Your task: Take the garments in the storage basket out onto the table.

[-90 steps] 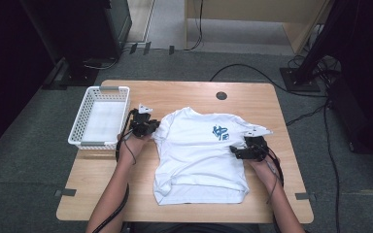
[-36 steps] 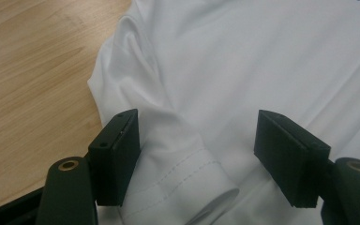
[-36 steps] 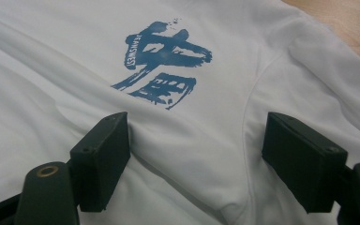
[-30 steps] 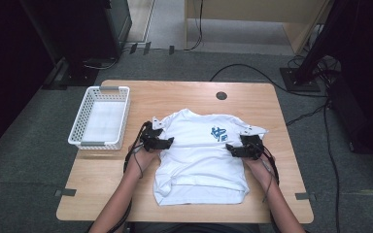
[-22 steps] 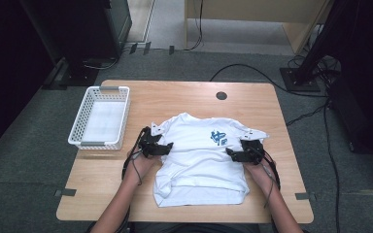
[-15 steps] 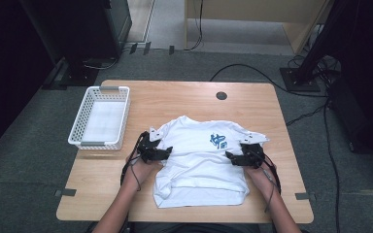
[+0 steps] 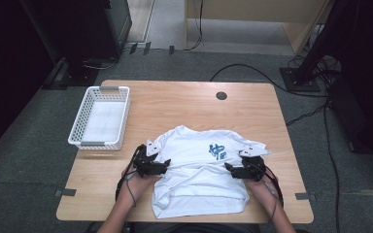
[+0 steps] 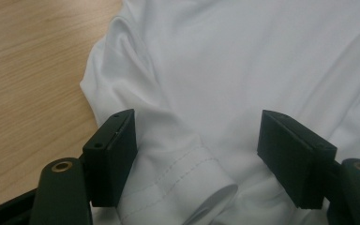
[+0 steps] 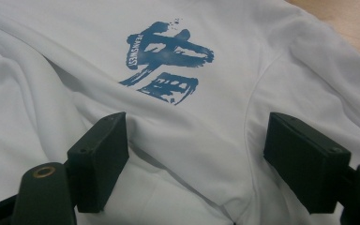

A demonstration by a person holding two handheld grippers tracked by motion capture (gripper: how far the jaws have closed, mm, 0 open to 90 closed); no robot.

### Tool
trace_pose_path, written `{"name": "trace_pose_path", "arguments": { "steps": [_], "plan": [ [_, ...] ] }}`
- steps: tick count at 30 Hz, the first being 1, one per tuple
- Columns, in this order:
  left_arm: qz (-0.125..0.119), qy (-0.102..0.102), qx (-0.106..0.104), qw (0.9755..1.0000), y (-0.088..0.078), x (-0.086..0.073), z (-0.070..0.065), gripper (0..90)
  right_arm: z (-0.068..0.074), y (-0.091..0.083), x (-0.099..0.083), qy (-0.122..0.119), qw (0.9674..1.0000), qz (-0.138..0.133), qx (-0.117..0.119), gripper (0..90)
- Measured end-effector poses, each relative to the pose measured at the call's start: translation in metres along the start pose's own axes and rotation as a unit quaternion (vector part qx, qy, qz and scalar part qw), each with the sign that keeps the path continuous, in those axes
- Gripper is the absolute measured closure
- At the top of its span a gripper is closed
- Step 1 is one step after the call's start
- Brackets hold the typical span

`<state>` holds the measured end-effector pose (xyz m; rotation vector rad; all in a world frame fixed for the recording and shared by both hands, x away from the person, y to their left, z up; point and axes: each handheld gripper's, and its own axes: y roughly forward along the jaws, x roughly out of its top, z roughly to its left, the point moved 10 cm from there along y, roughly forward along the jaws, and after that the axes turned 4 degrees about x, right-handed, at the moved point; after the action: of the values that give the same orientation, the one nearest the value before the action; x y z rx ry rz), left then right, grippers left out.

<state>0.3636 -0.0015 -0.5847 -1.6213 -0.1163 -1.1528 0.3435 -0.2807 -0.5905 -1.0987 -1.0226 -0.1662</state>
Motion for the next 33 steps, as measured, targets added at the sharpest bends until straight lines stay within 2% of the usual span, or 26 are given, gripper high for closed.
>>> {"name": "trace_pose_path", "arguments": {
  "steps": [4, 12, 18, 25, 31, 33],
  "plan": [
    [0.000, -0.004, 0.002, 1.0000, -0.007, -0.007, -0.007, 28.5, 0.010, -0.006, -0.006, -0.002, 1.0000, 0.003, 0.003, 22.3],
    [-0.001, 0.002, -0.007, 1.0000, -0.024, -0.022, -0.021, 26.0, 0.027, -0.019, -0.019, -0.007, 0.9999, 0.005, 0.009, 22.1],
    [0.006, 0.007, -0.010, 0.9999, -0.038, -0.035, -0.031, 26.0, 0.042, -0.031, -0.031, -0.011, 0.9998, 0.006, 0.018, 22.0],
    [0.020, 0.017, -0.016, 0.9995, -0.053, -0.049, -0.044, 23.1, 0.055, -0.045, -0.044, -0.003, 0.9995, 0.005, 0.031, 22.2],
    [0.021, 0.019, -0.024, 0.9993, -0.059, -0.053, -0.048, 23.1, 0.063, -0.052, -0.051, -0.007, 0.9994, 0.009, 0.033, 22.8],
    [0.017, 0.010, -0.031, 0.9993, -0.058, -0.051, -0.047, 22.5, 0.062, -0.053, -0.050, -0.007, 0.9994, 0.011, 0.031, 24.1]
  ]
}}
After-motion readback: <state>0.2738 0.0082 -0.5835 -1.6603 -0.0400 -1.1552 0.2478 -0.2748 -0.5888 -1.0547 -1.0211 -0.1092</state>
